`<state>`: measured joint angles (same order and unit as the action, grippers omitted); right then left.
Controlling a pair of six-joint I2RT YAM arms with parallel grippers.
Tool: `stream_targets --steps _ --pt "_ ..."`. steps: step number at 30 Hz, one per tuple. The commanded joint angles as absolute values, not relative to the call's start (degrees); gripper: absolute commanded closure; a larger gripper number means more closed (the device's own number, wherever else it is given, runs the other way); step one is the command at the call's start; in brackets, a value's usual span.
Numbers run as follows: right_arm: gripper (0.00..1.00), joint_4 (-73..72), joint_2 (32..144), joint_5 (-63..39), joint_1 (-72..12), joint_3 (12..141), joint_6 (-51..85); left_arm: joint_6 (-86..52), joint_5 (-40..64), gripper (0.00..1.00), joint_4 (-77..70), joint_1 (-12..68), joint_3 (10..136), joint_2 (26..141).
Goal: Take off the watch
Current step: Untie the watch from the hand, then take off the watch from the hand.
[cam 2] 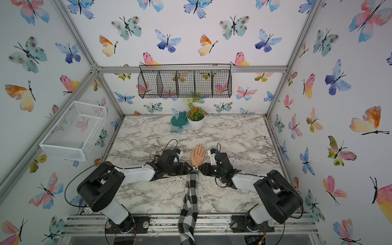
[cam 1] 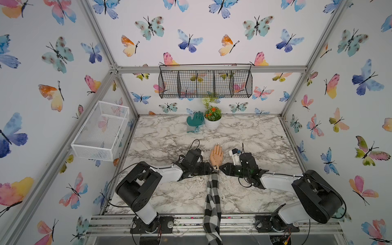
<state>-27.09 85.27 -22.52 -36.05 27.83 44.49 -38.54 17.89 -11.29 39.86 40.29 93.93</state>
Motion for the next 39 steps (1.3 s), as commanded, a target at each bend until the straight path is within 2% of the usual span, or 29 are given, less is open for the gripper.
stream_targets --steps 1,9,14,23,39 --pt "0.77 -28.5 86.9 -23.4 -36.1 29.0 46.1 -37.6 17.2 0.24 -7.6 40.0 39.6 96.0" --pt "0.82 -29.5 88.6 -24.1 -36.2 28.7 46.8 -37.6 17.1 0.24 -7.6 39.9 39.3 95.7" --pt "0.98 -32.1 89.1 -26.1 -36.1 28.6 48.3 -37.7 17.1 0.24 -7.6 40.0 39.2 95.6" --pt "0.98 -30.0 86.8 -29.7 -36.1 32.7 49.8 -38.1 17.9 0.24 -7.3 36.9 39.2 94.8" --pt "0.98 -24.8 88.0 -33.4 -36.4 41.4 50.0 -38.6 18.4 0.23 -8.8 37.0 39.0 95.4"
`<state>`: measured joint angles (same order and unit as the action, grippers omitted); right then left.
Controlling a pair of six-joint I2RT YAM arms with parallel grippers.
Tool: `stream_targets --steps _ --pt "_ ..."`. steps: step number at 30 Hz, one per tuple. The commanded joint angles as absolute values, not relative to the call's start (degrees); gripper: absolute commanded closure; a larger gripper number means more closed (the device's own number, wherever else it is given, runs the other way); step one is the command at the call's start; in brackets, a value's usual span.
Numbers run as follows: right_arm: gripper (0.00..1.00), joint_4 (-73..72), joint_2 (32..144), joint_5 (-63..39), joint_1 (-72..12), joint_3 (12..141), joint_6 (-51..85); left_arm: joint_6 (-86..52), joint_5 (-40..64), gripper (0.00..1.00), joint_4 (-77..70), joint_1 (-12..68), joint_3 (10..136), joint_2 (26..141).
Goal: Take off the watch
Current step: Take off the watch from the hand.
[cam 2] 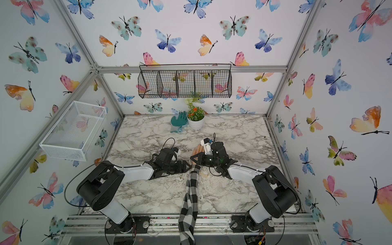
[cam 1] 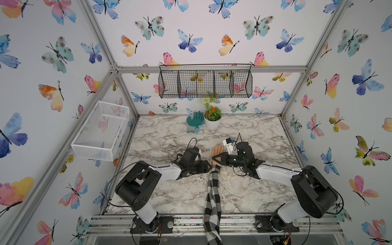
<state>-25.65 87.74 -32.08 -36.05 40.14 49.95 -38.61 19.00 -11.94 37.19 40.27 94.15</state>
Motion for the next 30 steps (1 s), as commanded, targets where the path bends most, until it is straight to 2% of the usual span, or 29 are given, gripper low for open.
stream_targets --steps 1,9,16,23,30 --pt "0.98 -24.6 88.0 -33.2 -36.4 41.5 49.8 -38.7 18.2 0.23 -8.7 36.9 38.8 95.0" --pt "0.98 -25.7 88.2 -31.8 -36.4 45.8 49.8 -40.4 12.5 0.22 -5.5 34.7 36.7 87.5" --pt "0.98 -26.2 97.0 -35.7 -36.7 57.0 50.2 -44.5 3.0 0.19 0.7 31.2 34.5 77.8" --pt "0.98 -24.6 105.8 -36.6 -39.1 63.5 49.1 -43.7 3.1 0.17 5.8 23.2 36.6 73.6" --pt "0.98 -22.9 116.8 -36.3 -44.3 73.3 48.4 -42.6 3.3 0.17 7.7 19.4 39.9 73.3"
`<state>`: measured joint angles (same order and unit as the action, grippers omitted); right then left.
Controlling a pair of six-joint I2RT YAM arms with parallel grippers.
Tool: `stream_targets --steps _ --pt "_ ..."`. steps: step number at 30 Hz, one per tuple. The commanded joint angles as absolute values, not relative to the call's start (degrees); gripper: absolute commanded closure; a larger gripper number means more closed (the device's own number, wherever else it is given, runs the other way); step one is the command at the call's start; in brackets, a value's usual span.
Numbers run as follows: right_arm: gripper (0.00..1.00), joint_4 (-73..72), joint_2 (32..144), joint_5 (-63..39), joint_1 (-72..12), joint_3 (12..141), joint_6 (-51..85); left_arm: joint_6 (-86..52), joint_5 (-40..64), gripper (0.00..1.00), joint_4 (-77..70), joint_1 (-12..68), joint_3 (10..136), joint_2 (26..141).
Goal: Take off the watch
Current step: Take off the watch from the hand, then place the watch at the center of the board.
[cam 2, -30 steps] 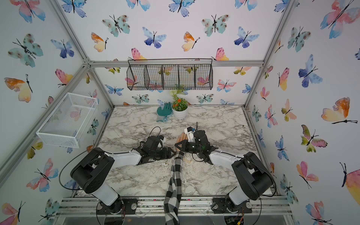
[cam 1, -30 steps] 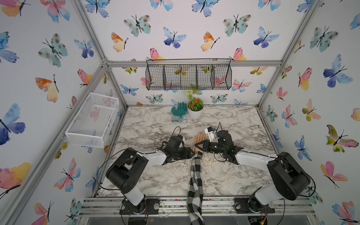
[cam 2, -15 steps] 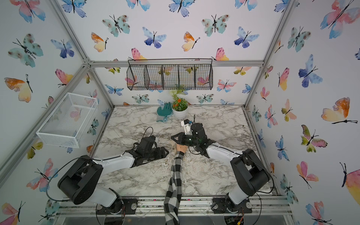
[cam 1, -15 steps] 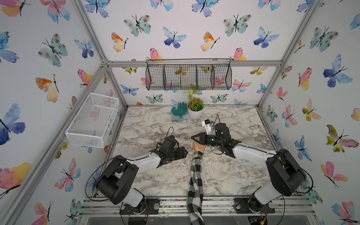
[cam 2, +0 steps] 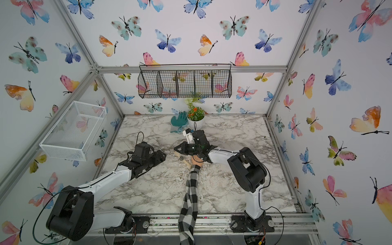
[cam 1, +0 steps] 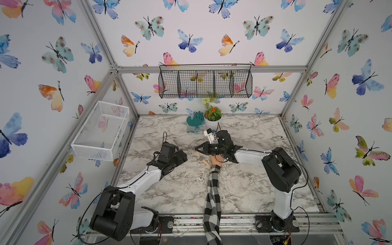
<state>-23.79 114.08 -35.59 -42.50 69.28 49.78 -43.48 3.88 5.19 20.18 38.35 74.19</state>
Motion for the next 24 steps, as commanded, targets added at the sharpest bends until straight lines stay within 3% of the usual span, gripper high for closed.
stream_targets --steps 1,8,12,14,15,16,17,24 --pt "0.98 -22.3 118.4 -36.2 -45.3 75.2 48.2 -42.5 3.3 0.17 7.9 19.1 40.2 73.3" --pt "0.95 -21.4 126.1 -36.3 -48.3 83.5 48.7 -42.6 3.3 0.17 8.5 17.3 40.9 72.2" --pt "0.53 -20.8 126.3 -35.4 -48.3 83.9 48.0 -42.6 3.3 0.15 9.2 16.5 42.3 71.5" --pt "0.43 -20.9 125.4 -35.1 -48.2 83.9 47.7 -42.5 3.2 0.13 9.5 16.0 43.6 71.2" --pt "0.32 -20.7 124.6 -34.7 -48.1 83.7 47.5 -42.3 3.2 0.13 9.9 15.5 44.5 71.0" --pt "0.07 -20.7 123.7 -34.1 -48.0 83.5 47.2 -42.0 3.1 0.12 10.2 14.9 45.3 70.8" --pt "0.02 -20.9 123.0 -34.0 -47.9 83.4 46.9 -41.7 3.1 0.12 10.4 14.4 46.1 70.7" --pt "0.02 -21.6 113.4 -32.7 -44.0 77.1 45.3 -37.3 -1.3 0.05 12.1 12.1 52.6 71.9"
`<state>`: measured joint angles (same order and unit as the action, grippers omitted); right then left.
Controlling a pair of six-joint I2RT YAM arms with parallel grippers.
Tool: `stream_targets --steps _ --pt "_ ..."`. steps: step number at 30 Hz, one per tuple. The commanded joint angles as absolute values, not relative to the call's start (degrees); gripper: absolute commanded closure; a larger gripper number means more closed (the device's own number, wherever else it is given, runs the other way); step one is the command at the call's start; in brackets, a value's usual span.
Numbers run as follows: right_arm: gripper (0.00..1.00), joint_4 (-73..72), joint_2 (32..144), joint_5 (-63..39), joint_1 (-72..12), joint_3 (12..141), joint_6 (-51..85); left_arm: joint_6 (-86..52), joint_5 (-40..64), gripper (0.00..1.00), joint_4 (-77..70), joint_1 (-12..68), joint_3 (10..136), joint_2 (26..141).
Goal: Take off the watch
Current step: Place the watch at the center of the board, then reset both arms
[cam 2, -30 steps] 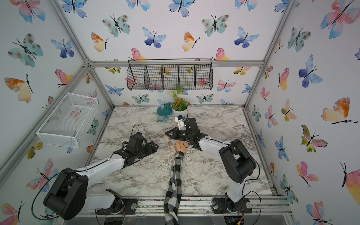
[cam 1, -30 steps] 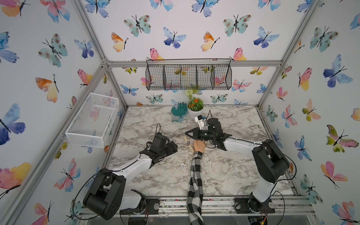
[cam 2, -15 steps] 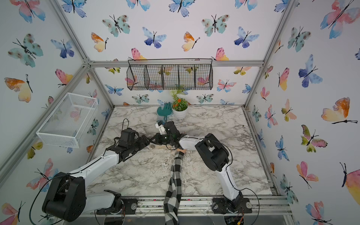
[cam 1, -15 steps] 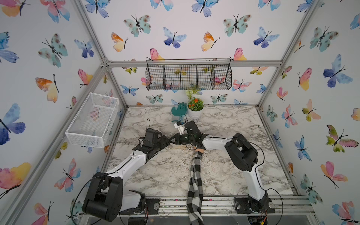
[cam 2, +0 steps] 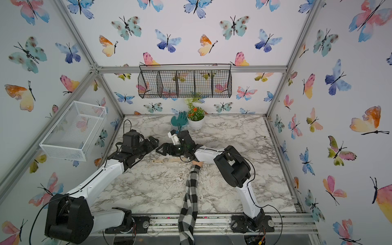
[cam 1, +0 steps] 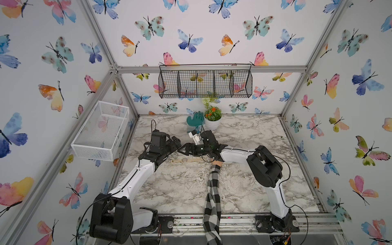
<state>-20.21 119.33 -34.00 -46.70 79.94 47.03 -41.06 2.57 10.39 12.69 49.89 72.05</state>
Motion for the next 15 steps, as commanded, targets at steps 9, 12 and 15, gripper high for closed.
stream_targets --steps 9,12,15 --pt "0.02 -10.1 85.9 -5.1 -25.1 57.3 22.4 -20.2 -29.2 0.02 -4.9 12.4 43.3 68.8" --pt "0.02 -18.3 79.3 8.7 -19.2 46.0 13.7 -12.9 -31.1 0.02 -21.3 12.3 33.0 67.3" --pt "0.02 -22.3 76.8 15.7 -13.2 39.3 7.6 -8.7 -33.8 0.02 -28.3 12.2 28.0 68.9"
